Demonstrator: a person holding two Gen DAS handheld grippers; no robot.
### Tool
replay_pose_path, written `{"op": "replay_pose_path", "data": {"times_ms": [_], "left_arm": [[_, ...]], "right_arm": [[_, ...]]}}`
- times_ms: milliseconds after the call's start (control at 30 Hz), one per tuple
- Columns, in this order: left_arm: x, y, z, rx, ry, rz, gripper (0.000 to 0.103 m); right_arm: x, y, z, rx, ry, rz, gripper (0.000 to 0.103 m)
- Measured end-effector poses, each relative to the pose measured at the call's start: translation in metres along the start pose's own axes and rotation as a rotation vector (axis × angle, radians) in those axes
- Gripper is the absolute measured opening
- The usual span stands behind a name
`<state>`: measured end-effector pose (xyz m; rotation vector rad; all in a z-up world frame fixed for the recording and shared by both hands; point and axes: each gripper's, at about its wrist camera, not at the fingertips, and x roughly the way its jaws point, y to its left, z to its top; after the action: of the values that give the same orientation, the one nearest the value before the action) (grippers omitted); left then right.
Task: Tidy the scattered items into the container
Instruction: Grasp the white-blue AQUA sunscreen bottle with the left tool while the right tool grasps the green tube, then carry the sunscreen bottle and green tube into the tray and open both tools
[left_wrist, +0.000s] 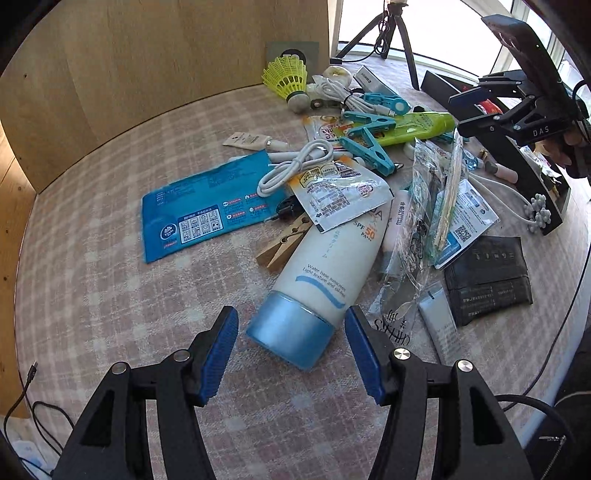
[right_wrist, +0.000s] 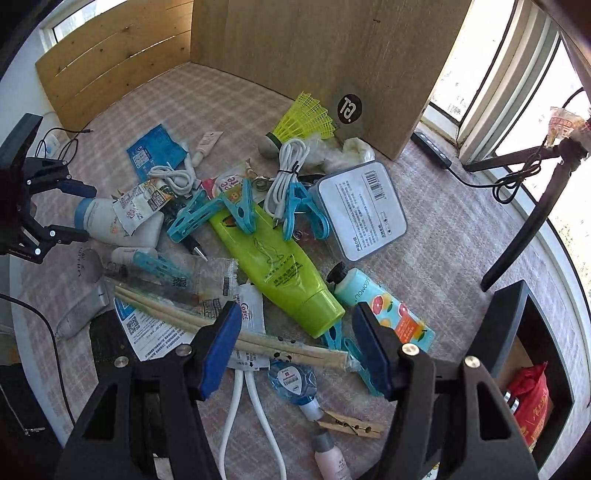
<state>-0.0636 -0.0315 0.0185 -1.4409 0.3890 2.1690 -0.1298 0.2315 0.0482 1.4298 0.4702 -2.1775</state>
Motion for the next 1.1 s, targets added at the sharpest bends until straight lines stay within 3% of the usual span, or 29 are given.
{"op": "replay_pose_path", "data": {"times_ms": [333,467,567,733,833,967,1100], "left_arm": [[0.009,-0.010,-0.006,0.052,-0.051,-0.011,0.060],[0.005,-0.011,-0.011,0.039,-0.069,-0.020,0.058],[0.002,-0.014,-0.013,0.028,-0.080,-0.029,0.051],[0.001,-0.017,-0.013,0.010,-0.093,-0.043,0.052],[0.002,-0.019,-0.011,0.004,-0.098,-0.034,0.052],[0.004,-0.025,-0.008,0.032,-0.109,-0.012,0.050],[-0.004,-0.017,-0.006,-0.020,-0.154,-0.082,0.045]], "right_arm": [[0.035,-0.006,0.004,-0.003,0.018,0.103,0.061],[0.036,-0.014,0.001,0.050,0.012,0.150,0.053],[0.035,-0.014,-0.002,0.054,0.010,0.162,0.049],[0.036,-0.007,0.002,0.042,-0.009,0.118,0.055],[0.039,-0.004,0.005,0.051,-0.010,0.141,0.055],[0.038,0.006,0.007,0.043,-0.007,0.166,0.041],[0.028,0.012,0.005,0.047,-0.028,0.184,0.030]]}}
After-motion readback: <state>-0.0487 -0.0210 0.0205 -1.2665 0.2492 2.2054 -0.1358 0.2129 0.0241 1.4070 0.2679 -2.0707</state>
